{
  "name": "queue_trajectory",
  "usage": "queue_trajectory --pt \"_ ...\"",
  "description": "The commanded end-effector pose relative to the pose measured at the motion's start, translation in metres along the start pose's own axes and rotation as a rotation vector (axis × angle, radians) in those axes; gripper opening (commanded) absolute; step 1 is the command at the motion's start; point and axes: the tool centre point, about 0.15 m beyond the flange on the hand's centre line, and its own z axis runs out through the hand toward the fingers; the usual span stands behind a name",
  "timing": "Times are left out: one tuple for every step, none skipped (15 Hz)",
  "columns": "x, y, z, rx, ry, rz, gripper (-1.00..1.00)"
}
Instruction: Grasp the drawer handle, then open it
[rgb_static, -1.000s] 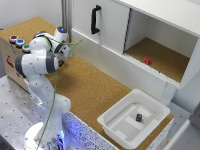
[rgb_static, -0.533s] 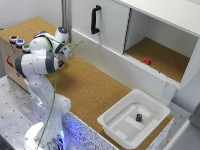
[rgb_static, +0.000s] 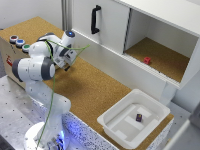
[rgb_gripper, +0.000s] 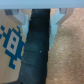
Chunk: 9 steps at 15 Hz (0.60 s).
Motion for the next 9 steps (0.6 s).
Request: queue_trajectory --pt "-0.002 0.097 0.012 0.066 0.036 0.025 -1.00" --pt "-0.002 0.103 0.007 0.048 0.037 0.028 -1.00" --pt "-0.002 0.111 0.001 0.039 0.038 0.039 -1.00" --pt "0.001 0.113 -0.004 0.024 0.024 0.019 1.00" --pt "0.003 0.112 -0.013 0.007 0.025 -0.008 1.00" --pt "0.004 0.108 -0.025 -0.021 0.037 -0.045 1.00" --pt "0.005 0.103 -0.034 -0.035 0.040 -0.080 1.00" --pt "0.005 0.098 -0.042 -0.048 0.036 -0.116 1.00" --pt "0.004 0.094 -0.047 -0.068 0.037 -0.136 1.00"
